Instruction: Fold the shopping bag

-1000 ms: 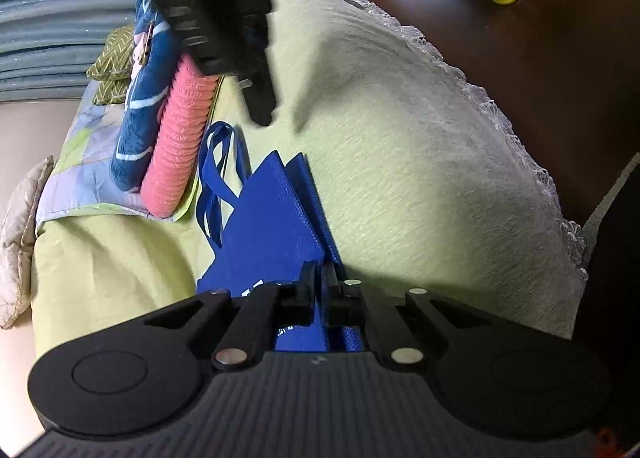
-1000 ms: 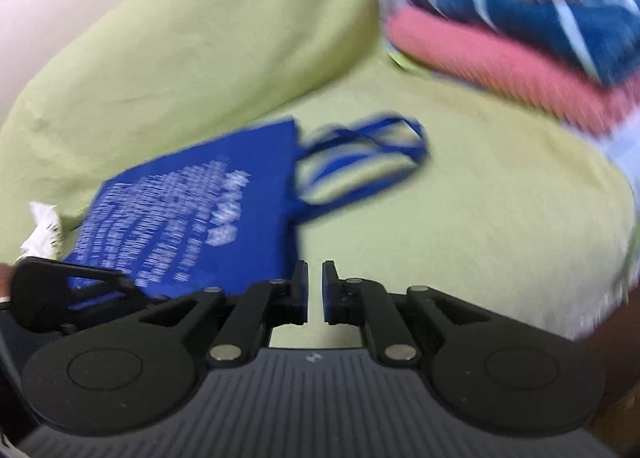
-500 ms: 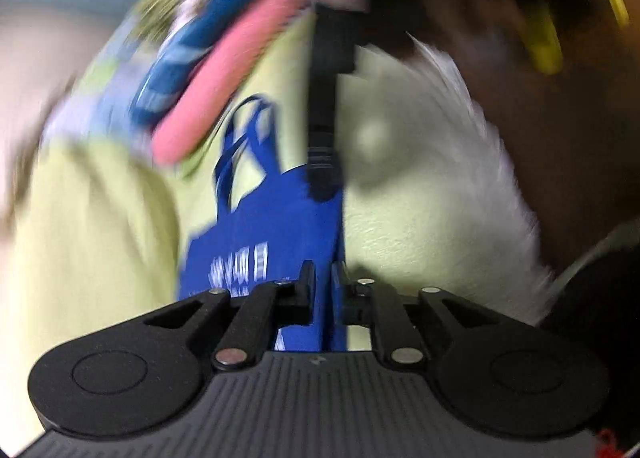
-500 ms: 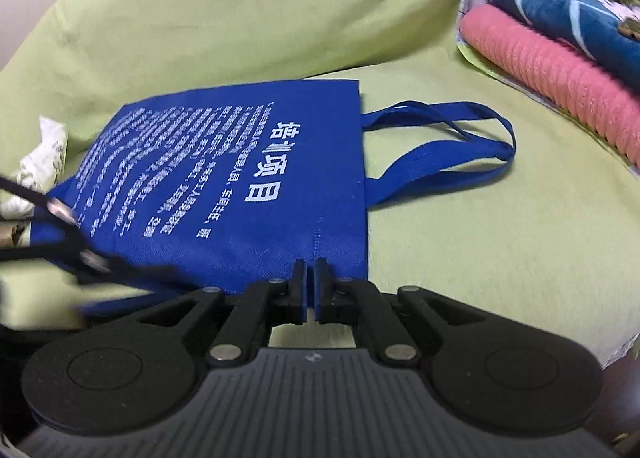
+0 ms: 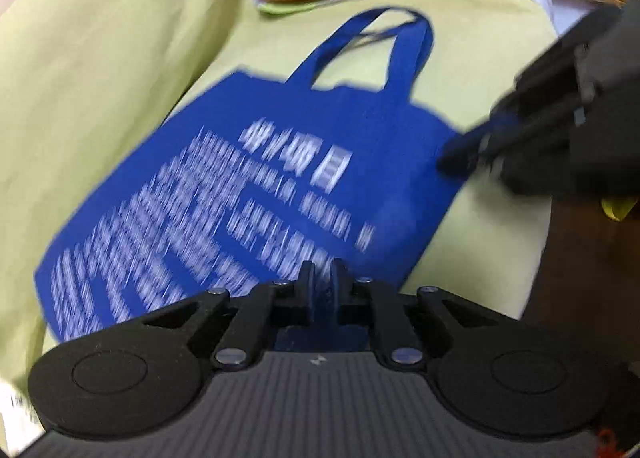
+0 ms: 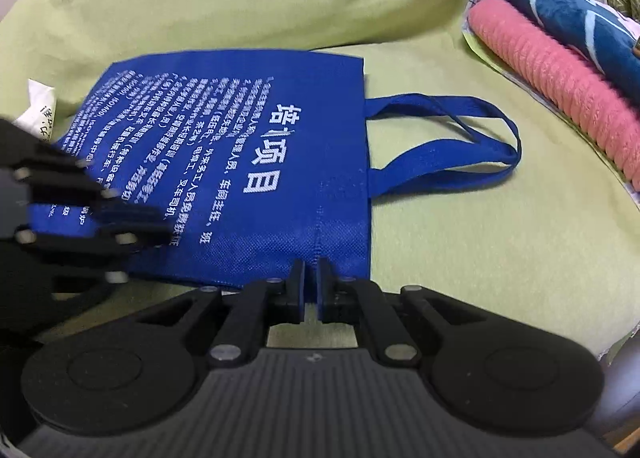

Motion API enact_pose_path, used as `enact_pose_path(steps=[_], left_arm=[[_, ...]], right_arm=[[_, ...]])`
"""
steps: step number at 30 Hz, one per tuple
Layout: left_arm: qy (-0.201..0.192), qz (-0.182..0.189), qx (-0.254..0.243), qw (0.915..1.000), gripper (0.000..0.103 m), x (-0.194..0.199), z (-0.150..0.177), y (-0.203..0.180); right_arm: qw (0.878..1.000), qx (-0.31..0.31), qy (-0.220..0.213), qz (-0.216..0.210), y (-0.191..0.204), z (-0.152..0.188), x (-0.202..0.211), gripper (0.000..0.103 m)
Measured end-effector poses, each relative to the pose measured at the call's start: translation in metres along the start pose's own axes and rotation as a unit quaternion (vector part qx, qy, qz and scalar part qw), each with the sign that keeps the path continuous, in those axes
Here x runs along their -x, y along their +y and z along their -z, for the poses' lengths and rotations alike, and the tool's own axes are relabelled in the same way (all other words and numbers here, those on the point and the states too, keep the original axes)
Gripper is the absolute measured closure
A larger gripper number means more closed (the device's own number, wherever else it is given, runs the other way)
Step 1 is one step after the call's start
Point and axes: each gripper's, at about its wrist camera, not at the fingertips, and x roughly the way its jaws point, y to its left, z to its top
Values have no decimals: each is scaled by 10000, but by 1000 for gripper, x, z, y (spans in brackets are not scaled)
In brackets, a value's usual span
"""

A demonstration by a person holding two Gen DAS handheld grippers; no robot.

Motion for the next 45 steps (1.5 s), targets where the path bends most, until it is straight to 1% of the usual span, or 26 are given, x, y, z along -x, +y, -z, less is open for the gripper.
enact_pose_path(steps=[2,5,8,10,13,14,15,16,17,19,20,22,23,26,29,30,33,34,35,36,37,39,41,42,44,45], left_arm=[[206,-79,162,9996,90,6,20,14],[597,-616,243,9960,90,10,51,31],[822,-861,548,9914,90,11,73,54],[922,-1038,554,9888,89,12,79,61],[1084,-1368,447,9836,89,16,77,60],[1049,-1414,484,9832,89,21,74,59],[912,-1373,554,9848,89,28,69,57],[686,-1253,655,9876,88,36,63,53],[459,-1132,755,9896,84,44,56,50],[65,-962,895,9913,84,55,43,43],[-1,-980,881,9913,77,54,37,40],[35,-948,864,9917,77,45,32,36],[102,-954,848,9918,75,39,34,34],[387,-1110,776,9900,73,21,51,37],[583,-1496,694,9846,73,21,75,47],[701,-1645,726,9812,72,20,83,53],[1181,-2158,929,9648,73,14,102,78],[1247,-2191,1008,9624,73,14,104,86],[1244,-2085,1169,9630,75,18,105,93],[1123,-1922,1400,9648,76,27,104,99],[896,-1705,1690,9666,76,39,100,104],[437,-1301,2189,9661,75,63,90,111],[5,-980,2319,9678,75,81,75,107],[-118,-871,2287,9695,75,85,69,101],[-206,-754,2094,9747,73,82,57,84],[-177,-703,2046,9762,73,76,55,79]], right_arm=[[10000,-9,70,18,0,-3,-1,100],[9998,22,201,75,3,-8,-3,100],[9993,82,322,171,7,-13,-5,100],[9989,165,373,242,11,-16,-7,100],[9978,335,456,334,17,-18,-8,100],[9975,391,476,349,18,-18,-7,97],[9973,456,479,326,20,-18,-7,95],[9971,504,470,319,21,-17,-5,95],[9970,524,456,329,22,-16,-5,95],[9968,521,481,374,23,-16,-5,95],[9963,544,532,407,25,-17,-5,95],[9955,543,633,444,27,-20,-7,95],[9952,541,685,450,27,-21,-8,95],[9939,564,846,435,27,-25,-11,95],[9920,659,998,412,27,-28,-15,95],[9914,689,1038,407,27,-29,-16,95],[9898,772,1127,403,28,-31,-18,95],[9896,778,1137,404,28,-31,-19,95],[9898,775,1128,399,28,-31,-19,95],[9900,770,1114,392,28,-30,-18,95],[9902,765,1099,384,27,-29,-18,95],[9911,719,1065,361,26,-28,-17,94],[9915,683,1048,353,26,-26,-17,94],[9916,685,1040,353,26,-26,-17,94],[9917,695,1024,352,27,-25,-16,95],[9920,686,1008,342,26,-24,-15,94]])
